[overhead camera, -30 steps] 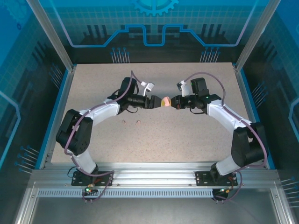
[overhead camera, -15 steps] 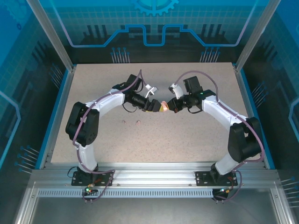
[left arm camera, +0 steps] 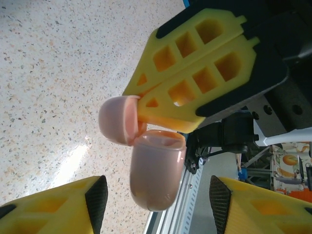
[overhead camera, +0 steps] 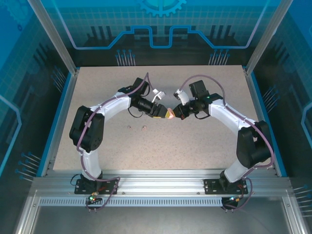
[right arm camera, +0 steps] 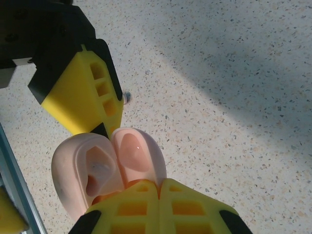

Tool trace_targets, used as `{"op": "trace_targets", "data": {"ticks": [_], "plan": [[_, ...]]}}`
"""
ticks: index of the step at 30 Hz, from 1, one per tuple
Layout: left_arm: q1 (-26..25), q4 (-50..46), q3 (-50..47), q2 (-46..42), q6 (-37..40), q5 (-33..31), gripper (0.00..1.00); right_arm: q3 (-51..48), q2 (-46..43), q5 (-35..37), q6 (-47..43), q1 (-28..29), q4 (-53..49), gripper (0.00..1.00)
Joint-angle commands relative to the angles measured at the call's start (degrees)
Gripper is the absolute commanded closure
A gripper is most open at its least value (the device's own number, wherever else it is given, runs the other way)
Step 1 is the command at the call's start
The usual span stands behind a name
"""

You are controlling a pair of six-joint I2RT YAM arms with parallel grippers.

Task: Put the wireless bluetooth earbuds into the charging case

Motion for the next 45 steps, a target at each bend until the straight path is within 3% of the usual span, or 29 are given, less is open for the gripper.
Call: {"op": "trace_targets", "data": {"ticks": [1, 9, 20, 31, 42, 43, 45], "plan": [[-0.4, 0.9, 1.6, 1.2, -0.3, 2.3, 0.41, 2.0, 0.5, -1.5, -1.2, 0.9, -1.5, 1.0], [-0.7, 3.6, 1.6, 1.3, -2.1, 2.1, 0.43, 2.2, 0.8, -2.2, -1.5, 0.9, -1.8, 1.0], [-1.1, 4.2, 2.2, 2.1, -2.7, 2.5, 0.6, 2.3, 1.2, -2.1, -1.6, 1.0, -1.9, 1.0], [-1.2, 2.0, 2.7, 2.3, -1.1, 3.4, 0.67, 2.4, 1.2, -1.1, -1.4, 0.9, -1.8, 1.0], [-1.3, 2.1, 2.7, 2.2, -1.0, 3.3, 1.0, 2.7, 0.7, -0.2, 0.2, 0.8, -1.3, 1.0], [-1.3, 2.1, 2.5, 2.0, -0.9, 2.7, 1.0, 2.8, 0.1, -0.1, 1.0, 0.7, -1.1, 0.92], [-1.2, 2.5, 1.6, 1.4, -0.7, 0.2, 1.0, 3.3, -1.1, 0.6, 2.6, 0.5, -1.0, 0.66]]}}
